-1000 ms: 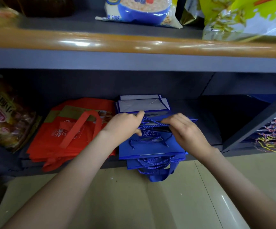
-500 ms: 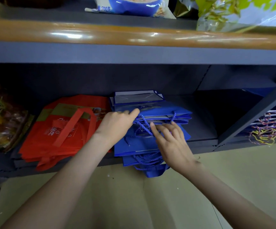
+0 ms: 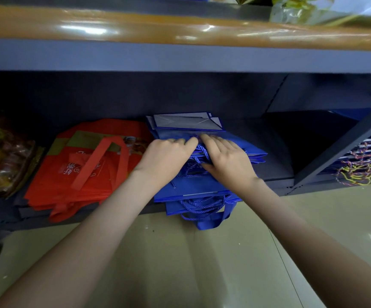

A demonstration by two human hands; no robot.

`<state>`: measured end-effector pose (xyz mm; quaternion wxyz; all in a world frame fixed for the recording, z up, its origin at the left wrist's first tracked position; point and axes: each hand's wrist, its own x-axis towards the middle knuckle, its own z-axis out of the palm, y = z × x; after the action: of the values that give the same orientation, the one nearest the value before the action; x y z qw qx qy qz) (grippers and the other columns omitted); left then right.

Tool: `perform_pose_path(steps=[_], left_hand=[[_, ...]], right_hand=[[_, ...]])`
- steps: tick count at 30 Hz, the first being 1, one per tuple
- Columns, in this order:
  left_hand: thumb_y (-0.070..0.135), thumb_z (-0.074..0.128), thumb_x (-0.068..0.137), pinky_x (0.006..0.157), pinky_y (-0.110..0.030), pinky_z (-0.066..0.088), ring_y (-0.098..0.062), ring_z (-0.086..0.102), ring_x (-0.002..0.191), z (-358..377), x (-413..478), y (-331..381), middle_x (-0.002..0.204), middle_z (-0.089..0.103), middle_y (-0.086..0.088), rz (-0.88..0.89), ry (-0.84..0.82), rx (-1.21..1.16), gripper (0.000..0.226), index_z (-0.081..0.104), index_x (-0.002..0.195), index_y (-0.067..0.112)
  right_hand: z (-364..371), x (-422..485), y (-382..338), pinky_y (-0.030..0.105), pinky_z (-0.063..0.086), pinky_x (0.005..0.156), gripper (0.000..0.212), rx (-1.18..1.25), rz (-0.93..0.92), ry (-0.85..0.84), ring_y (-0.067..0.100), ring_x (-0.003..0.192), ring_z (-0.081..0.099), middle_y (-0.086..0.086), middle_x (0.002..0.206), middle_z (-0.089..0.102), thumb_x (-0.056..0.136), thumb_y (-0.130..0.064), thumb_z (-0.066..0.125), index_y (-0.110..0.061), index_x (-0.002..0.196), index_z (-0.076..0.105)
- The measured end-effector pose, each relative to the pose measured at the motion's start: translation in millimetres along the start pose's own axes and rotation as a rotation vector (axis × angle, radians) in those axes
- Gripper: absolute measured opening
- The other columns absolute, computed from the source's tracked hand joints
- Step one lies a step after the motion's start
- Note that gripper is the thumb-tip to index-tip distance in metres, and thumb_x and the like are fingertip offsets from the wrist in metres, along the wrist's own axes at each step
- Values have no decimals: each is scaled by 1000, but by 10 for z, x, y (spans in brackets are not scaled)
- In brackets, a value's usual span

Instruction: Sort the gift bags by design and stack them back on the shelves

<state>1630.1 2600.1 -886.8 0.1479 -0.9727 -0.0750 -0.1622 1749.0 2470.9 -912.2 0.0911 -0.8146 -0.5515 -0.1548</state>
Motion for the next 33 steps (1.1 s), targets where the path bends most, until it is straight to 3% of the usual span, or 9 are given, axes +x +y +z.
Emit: perform_pose_path(steps=[5, 8, 10, 13, 17, 20, 23, 26, 33], left_hand=[[9, 89, 44, 42, -19, 21, -19, 60, 48, 60, -60, 9, 58, 60, 2, -17, -53, -65, 51, 64, 88, 14], [25, 75, 77, 70, -30, 47, -21, 60, 109, 25, -43, 26, 116, 64, -3, -65, -206, -110, 58, 49, 128, 19], [45, 61, 85, 116, -39, 18, -21, 17, 145, -47, -25, 55, 156, 23, -7, -66, -492, -105, 81, 18, 149, 21], [68, 56, 77, 119, -42, 2, -19, 4, 147, -155, 36, 188, 159, 9, -7, -82, -551, -207, 98, 14, 151, 20], [62, 66, 75, 75, -33, 44, -23, 57, 112, 47, 98, 351, 120, 60, -10, -167, -370, -110, 75, 45, 125, 10], [37, 91, 43, 39, -19, 32, -17, 60, 49, 327, 50, 356, 59, 62, -4, -138, -313, 41, 50, 66, 79, 13], [16, 82, 36, 35, -16, 35, -15, 56, 39, 564, 6, 291, 49, 59, -1, -130, -248, 137, 32, 68, 65, 14], [14, 79, 35, 36, -17, 38, -13, 57, 39, 566, 64, 93, 49, 59, 1, -126, -221, 216, 34, 67, 67, 14], [13, 89, 15, 35, -13, 30, -17, 50, 30, 364, 234, -163, 38, 50, 1, -98, -145, 66, 52, 57, 56, 14]], right_hand=[[132, -123, 185, 39, 56, 69, 68, 22, 70, -40, 34, 83, 69, 15, 94, 70, 51, -17, 89, -1, 111, 64], [139, -110, 201, 22, 41, 46, 51, -98, 44, -134, 24, 50, 61, 6, 61, 64, 43, -17, 91, -8, 88, 69], [166, -69, 141, 18, 23, 43, 38, -240, -38, -111, 20, 37, 48, -1, 46, 51, 40, -6, 83, -13, 72, 65], [188, -7, 61, 19, 19, 44, 33, -344, -140, -67, 18, 32, 43, -2, 43, 46, 37, -1, 76, -13, 63, 59], [178, 28, 74, 19, 28, 43, 39, -281, -193, -77, 19, 36, 47, -1, 44, 49, 40, -12, 88, -11, 61, 55], [205, -102, 126, 34, 51, 71, 46, -148, -142, 28, 26, 76, 68, 10, 81, 69, 57, -27, 88, -5, 90, 67], [201, -404, 132, 45, 30, 105, 67, -154, -178, 130, 28, 125, 45, 14, 134, 53, 76, -33, 67, -6, 134, 47], [280, -721, 142, 41, 35, 93, 63, -145, -292, 126, 29, 112, 45, 13, 127, 50, 77, -29, 74, -8, 129, 43], [514, -667, 208, 40, 5, 118, 73, 185, 237, -440, 20, 147, 10, 2, 158, 20, 94, -55, 44, -17, 152, 20]])
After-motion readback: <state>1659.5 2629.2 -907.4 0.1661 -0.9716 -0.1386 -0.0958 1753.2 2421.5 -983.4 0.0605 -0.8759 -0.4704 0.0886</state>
